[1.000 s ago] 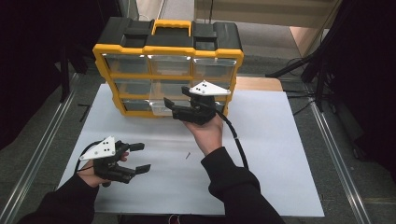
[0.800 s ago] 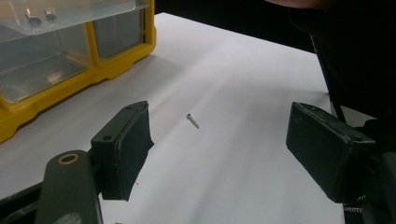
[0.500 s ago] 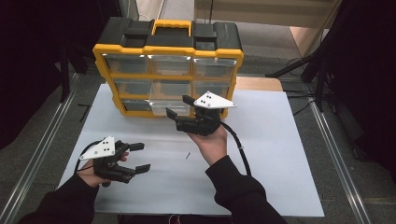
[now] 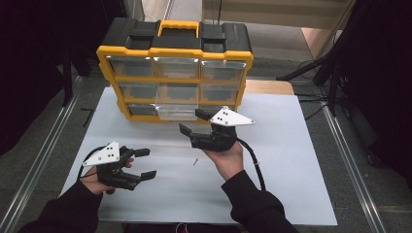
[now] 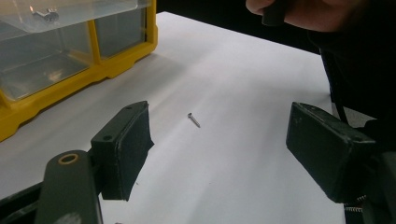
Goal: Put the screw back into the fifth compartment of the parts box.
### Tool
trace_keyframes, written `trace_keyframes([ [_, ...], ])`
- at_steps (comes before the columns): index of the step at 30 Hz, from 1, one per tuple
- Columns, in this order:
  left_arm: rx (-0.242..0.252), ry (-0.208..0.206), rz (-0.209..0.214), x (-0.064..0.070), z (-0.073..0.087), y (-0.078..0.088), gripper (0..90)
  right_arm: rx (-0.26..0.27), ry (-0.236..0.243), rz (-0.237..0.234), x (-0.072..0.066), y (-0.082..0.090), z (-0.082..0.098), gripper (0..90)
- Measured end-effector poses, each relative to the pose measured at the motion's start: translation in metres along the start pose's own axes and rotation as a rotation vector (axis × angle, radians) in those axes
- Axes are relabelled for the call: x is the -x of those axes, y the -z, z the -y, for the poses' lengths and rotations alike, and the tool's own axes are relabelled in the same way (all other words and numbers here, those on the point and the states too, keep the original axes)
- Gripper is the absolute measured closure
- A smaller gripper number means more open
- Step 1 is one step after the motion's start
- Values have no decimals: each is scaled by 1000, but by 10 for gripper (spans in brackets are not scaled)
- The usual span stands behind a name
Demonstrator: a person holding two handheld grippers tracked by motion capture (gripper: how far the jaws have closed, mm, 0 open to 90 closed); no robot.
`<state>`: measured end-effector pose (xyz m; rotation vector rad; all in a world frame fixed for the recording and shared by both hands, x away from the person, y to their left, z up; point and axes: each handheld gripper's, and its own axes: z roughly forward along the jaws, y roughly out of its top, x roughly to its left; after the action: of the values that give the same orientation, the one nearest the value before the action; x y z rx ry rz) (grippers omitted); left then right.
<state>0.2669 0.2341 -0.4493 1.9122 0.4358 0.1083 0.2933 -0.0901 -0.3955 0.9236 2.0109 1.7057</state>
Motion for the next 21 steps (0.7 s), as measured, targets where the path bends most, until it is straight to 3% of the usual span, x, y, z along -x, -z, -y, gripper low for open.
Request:
trace_keyframes([
  [21,-1,2,-3,0,0,0,218,-15,4,-17,-6,7,38,290],
])
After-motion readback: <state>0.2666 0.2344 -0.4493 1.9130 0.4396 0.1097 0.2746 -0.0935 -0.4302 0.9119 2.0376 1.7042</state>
